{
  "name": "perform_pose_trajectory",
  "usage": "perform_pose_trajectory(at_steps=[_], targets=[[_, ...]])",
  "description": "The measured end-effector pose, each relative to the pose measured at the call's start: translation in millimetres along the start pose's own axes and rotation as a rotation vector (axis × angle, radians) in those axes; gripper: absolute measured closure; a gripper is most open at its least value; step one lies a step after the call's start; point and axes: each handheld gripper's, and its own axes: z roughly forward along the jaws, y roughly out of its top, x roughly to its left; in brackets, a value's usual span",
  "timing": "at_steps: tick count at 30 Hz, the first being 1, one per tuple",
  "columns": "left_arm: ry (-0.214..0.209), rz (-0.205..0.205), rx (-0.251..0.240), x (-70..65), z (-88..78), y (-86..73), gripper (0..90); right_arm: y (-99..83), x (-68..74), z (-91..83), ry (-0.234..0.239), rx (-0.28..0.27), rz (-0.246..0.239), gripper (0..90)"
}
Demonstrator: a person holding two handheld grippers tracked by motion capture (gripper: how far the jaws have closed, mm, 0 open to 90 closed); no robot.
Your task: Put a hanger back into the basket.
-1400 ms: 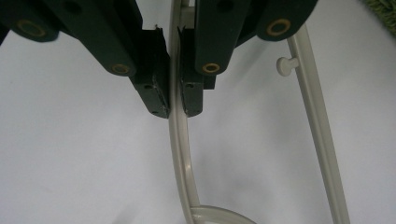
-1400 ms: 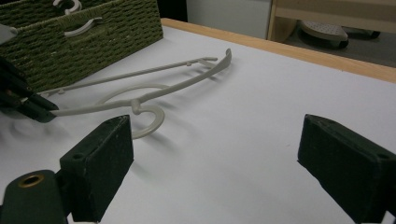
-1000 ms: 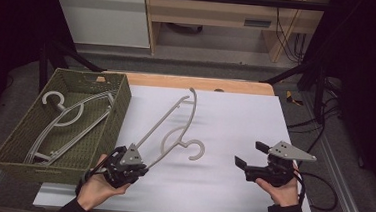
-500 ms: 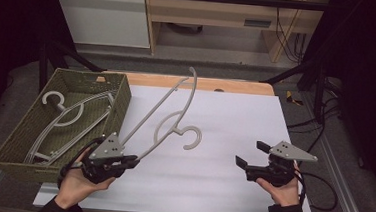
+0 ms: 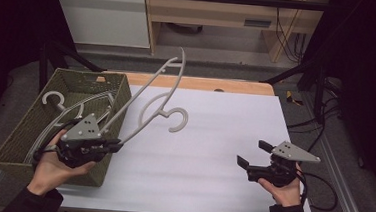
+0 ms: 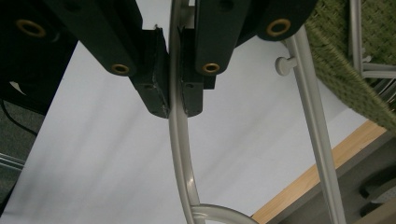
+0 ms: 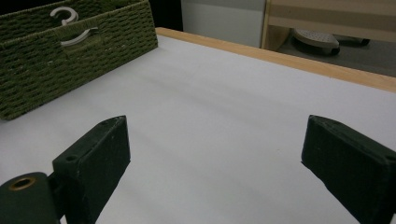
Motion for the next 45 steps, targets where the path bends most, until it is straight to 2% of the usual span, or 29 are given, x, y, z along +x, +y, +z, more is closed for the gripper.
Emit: perform_pose_trajectory(at_steps=[5, 15, 18, 21, 31, 40, 45], targets=[[0.001, -0.01, 0.001, 10.6, -7.4, -2.2, 82.6, -0.4, -0.6, 0.0, -0.005, -0.001, 0.0, 6.4], [0.004, -0.019, 0.028, 43.1, -22.2, -11.3, 82.6, -0.5, -1.2, -0.5, -0.019, -0.001, 0.008, 5.2], [0.005, -0.02, 0.031, 52.8, -25.5, -19.3, 82.5, -0.7, -1.3, -0.1, -0.019, 0.0, 0.007, 5.2], [0.011, -0.044, 0.027, 62.1, -27.0, -30.2, 82.5, -0.9, -0.8, 0.2, -0.018, 0.004, 0.007, 5.4], [0.01, -0.062, 0.046, 87.7, -28.2, -59.8, 82.4, -1.5, -0.8, 1.4, -0.02, 0.01, -0.001, 5.0], [-0.002, -0.098, 0.049, 106.2, -35.0, -83.1, 82.4, -1.7, -0.9, 1.6, -0.019, 0.014, -0.005, 4.9], [0.006, -0.126, 0.072, 112.8, -37.0, -97.2, 82.4, -1.9, -0.8, 2.0, -0.018, 0.014, 0.001, 5.0]])
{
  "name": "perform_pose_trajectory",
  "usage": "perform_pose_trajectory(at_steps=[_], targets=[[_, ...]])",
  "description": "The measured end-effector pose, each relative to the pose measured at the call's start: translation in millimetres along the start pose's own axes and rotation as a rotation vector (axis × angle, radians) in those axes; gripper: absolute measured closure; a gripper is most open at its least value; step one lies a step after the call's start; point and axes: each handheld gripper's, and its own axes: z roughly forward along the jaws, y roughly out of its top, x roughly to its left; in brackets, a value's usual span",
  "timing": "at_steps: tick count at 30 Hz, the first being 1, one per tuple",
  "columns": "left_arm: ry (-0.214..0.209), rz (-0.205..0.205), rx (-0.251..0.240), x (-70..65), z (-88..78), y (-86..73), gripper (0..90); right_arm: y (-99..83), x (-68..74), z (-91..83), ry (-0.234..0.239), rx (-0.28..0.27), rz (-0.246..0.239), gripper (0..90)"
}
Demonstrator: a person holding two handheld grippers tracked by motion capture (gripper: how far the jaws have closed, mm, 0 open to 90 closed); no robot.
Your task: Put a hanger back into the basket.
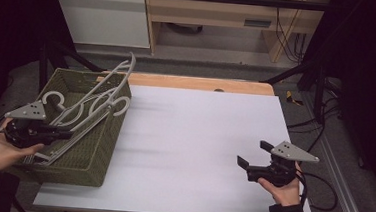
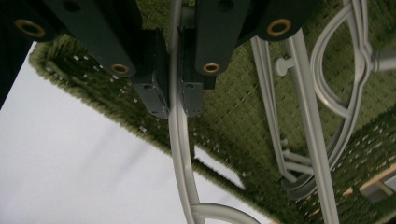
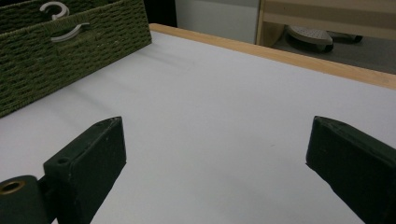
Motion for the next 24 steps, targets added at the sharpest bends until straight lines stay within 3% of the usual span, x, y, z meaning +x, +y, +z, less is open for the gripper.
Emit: perform_pose_trajectory(at_steps=[15, 24], targets=[[-0.022, -0.039, 0.052, 7.8, -9.7, -33.0, 82.4, -0.3, 0.2, 0.6, -0.004, 0.004, -0.001, 5.0], [-0.04, -0.051, 0.065, 14.0, -10.2, -42.5, 82.4, -0.5, 0.1, 0.8, -0.003, 0.004, -0.001, 4.9]])
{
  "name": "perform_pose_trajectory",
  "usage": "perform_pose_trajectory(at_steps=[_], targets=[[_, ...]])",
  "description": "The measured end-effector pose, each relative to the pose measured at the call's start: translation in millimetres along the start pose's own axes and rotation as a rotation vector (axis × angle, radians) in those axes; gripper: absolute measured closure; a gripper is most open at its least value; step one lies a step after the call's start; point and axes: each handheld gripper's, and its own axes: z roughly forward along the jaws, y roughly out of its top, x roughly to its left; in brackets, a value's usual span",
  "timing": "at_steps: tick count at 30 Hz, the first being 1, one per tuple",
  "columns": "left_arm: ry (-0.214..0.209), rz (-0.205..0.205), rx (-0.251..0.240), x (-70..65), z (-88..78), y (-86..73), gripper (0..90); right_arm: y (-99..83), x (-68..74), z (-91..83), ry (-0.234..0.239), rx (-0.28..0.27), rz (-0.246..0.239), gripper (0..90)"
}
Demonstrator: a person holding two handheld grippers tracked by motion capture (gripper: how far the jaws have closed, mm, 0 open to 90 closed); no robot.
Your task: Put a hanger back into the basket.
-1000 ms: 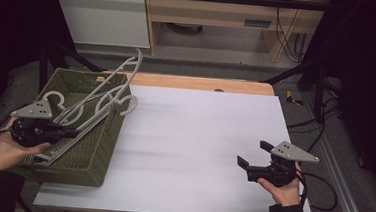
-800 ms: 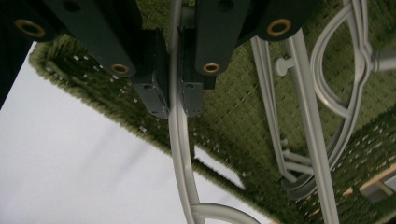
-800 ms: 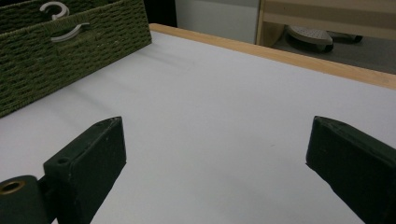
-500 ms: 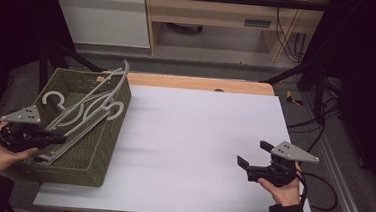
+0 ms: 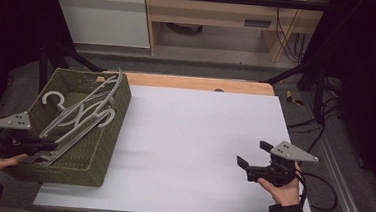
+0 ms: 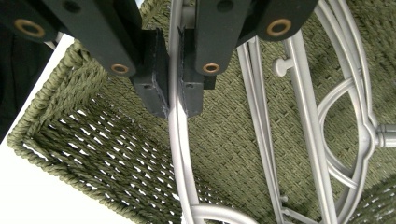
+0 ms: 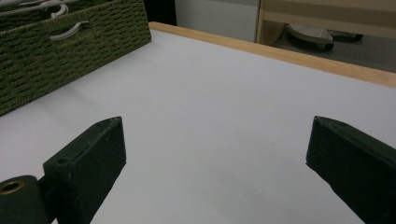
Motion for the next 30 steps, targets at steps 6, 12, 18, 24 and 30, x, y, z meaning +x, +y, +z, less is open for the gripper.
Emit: perform_pose_trajectory(at_steps=[6, 12, 18, 24, 30], targets=[[-0.005, -0.002, 0.009, 1.4, -1.6, -2.8, 82.3, -0.2, -0.3, -0.2, 0.0, 0.001, 0.002, 4.9], [-0.006, 0.001, 0.019, 3.4, -2.4, -3.5, 82.3, 0.1, 0.0, -0.6, 0.0, 0.0, 0.001, 4.8], [-0.006, -0.003, 0.01, 5.9, -6.8, -5.7, 82.3, 0.0, 0.0, -0.5, 0.002, 0.001, 0.002, 4.8], [-0.011, 0.022, 0.006, 5.1, -8.2, -5.8, 82.3, -0.1, -0.5, -1.0, -0.002, 0.0, 0.002, 4.7], [-0.025, 0.019, 0.019, 6.3, -5.3, -6.4, 82.3, -0.2, -0.2, -0.6, 0.001, 0.002, 0.002, 4.7]])
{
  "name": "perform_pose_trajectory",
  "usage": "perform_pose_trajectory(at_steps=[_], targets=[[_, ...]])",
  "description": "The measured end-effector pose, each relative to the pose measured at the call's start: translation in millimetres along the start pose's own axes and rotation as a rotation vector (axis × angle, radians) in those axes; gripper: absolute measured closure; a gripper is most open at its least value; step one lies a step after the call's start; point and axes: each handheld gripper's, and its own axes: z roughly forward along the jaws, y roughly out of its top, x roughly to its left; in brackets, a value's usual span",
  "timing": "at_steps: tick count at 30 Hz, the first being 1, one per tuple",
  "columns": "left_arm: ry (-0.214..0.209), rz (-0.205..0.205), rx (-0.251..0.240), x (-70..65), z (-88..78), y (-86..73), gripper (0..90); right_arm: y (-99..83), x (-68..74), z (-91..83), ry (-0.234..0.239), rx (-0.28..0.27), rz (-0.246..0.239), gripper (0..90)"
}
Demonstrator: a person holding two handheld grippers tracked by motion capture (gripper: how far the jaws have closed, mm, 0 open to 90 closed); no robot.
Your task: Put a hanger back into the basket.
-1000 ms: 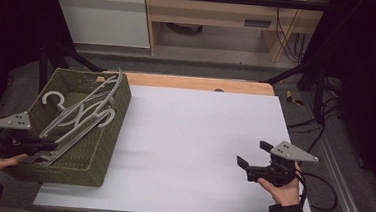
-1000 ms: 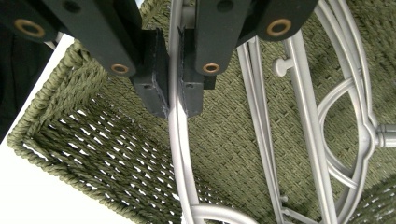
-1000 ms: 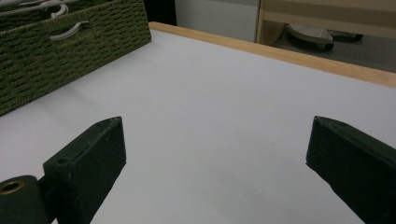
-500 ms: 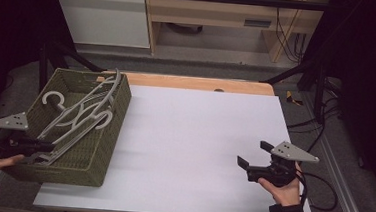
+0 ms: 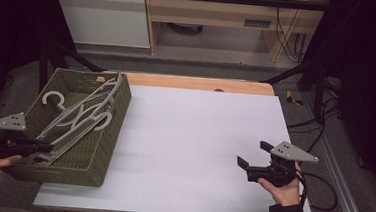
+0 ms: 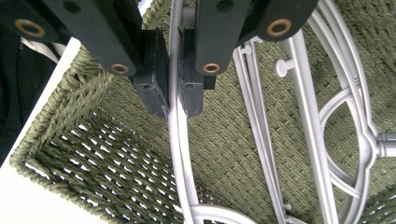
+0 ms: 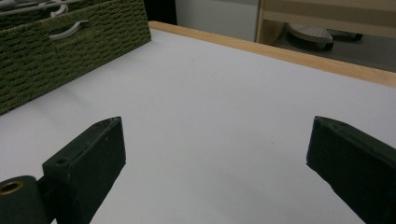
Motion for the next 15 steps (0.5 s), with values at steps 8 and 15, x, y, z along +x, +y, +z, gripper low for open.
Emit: perform_pose_trajectory(at_steps=[8, 15], targets=[[0.027, -0.028, -0.024, 5.7, -7.9, -12.2, 82.1, -0.2, 0.4, 0.5, -0.002, 0.003, -0.005, 4.7], [0.016, -0.025, 0.011, 4.3, 13.0, -9.9, 81.8, -0.3, 0.6, 1.1, 0.001, 0.006, -0.01, 4.6]])
